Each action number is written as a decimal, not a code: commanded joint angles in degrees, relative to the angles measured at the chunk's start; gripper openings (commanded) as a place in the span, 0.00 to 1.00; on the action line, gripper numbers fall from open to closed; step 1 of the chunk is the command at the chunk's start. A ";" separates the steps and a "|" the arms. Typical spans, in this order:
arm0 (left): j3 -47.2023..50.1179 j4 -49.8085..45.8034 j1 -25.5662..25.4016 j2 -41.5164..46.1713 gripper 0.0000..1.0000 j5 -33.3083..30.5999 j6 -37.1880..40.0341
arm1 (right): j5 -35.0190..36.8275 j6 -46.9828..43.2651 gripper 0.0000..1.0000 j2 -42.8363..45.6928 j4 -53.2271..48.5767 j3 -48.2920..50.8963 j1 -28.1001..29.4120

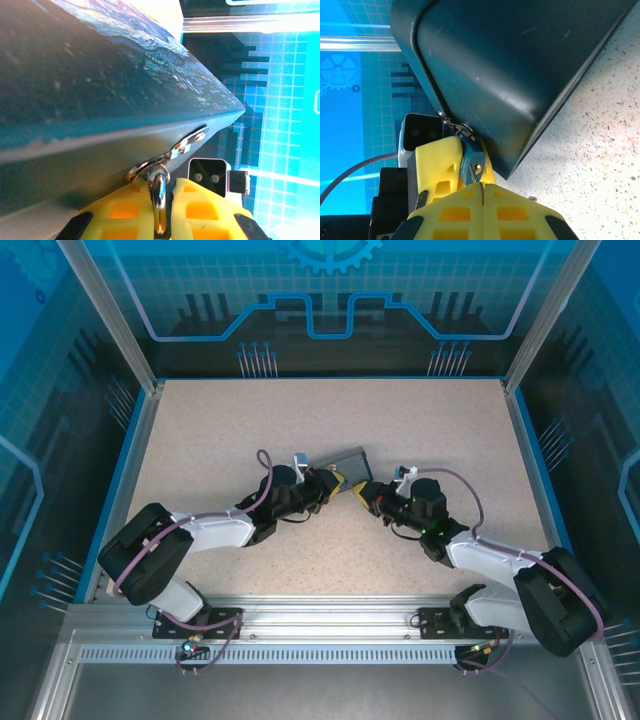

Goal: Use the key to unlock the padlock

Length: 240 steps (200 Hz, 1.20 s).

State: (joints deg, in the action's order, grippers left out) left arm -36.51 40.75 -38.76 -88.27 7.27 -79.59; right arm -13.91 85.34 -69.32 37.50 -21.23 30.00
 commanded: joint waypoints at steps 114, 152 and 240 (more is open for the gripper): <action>-0.36 3.31 0.34 2.10 0.00 -0.59 0.75 | 0.83 0.71 0.00 -2.08 0.91 -1.66 0.77; -0.40 3.34 0.27 2.07 0.00 -0.59 0.70 | 0.73 0.97 0.00 -2.54 1.26 -2.13 0.76; -0.23 3.54 0.25 2.20 0.00 -0.55 0.77 | 0.53 0.88 0.00 -2.73 0.92 -3.44 1.11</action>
State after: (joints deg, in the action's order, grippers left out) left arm -36.51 40.58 -38.70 -88.27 6.68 -79.59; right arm -13.89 86.02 -71.61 37.34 -22.44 30.02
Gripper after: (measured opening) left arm 0.097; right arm 0.062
